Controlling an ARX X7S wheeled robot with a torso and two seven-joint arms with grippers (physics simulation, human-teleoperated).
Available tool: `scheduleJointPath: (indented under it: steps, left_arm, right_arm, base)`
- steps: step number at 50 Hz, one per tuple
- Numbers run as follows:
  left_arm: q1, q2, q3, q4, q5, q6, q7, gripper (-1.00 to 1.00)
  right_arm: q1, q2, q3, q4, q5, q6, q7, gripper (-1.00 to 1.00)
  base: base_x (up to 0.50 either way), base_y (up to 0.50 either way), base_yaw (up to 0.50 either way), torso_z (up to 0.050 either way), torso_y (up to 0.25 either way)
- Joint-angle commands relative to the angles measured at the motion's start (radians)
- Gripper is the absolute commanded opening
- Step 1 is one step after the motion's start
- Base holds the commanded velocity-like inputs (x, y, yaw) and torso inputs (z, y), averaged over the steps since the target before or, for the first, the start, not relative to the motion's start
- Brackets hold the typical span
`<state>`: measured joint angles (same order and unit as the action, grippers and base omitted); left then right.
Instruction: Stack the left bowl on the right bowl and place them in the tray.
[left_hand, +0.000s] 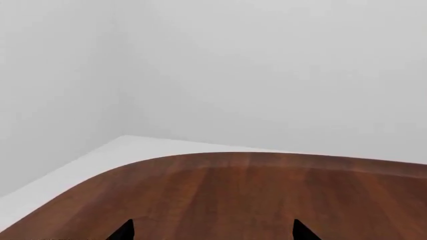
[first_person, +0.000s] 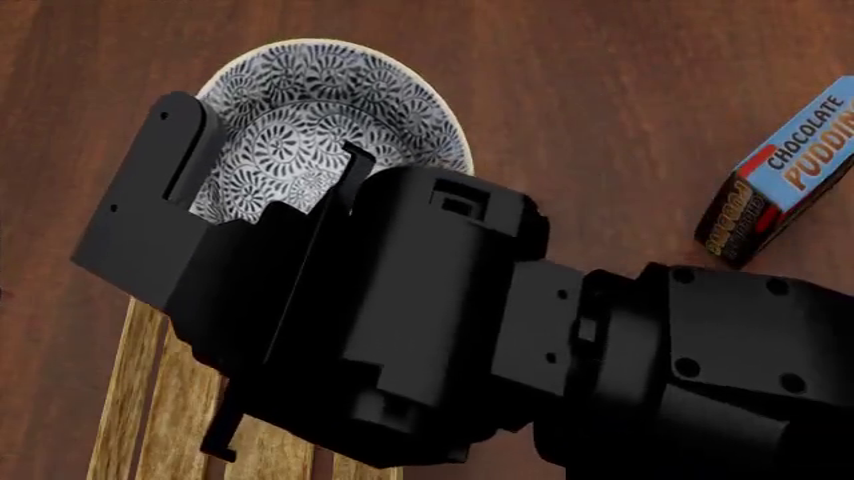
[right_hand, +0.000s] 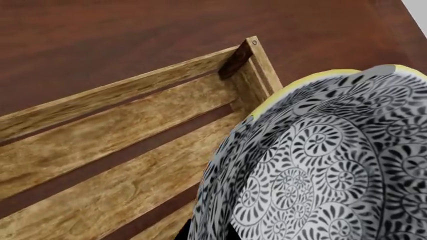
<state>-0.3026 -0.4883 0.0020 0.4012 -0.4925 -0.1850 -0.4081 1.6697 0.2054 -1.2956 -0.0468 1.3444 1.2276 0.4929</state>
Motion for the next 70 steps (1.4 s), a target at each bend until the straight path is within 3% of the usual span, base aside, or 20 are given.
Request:
scheduleJointPath:
  steps: [1,70]
  left_arm:
    - [0.003,-0.004,-0.015,-0.003,-0.009,0.002,-0.005,1.00]
    - [0.012,-0.024,-0.044,0.016,-0.046,-0.002,-0.020,1.00]
  right_arm:
    - [-0.004,-0.042,-0.035,0.027,-0.091,-0.027,-0.051,-1.00]
    - [-0.081,-0.204,-0.231,0.353,-0.291,-0.265,-0.383,-1.00]
  base:
    - [0.00,0.00,0.00,0.000,0.000]
    - [0.00,0.00,0.00,0.000,0.001]
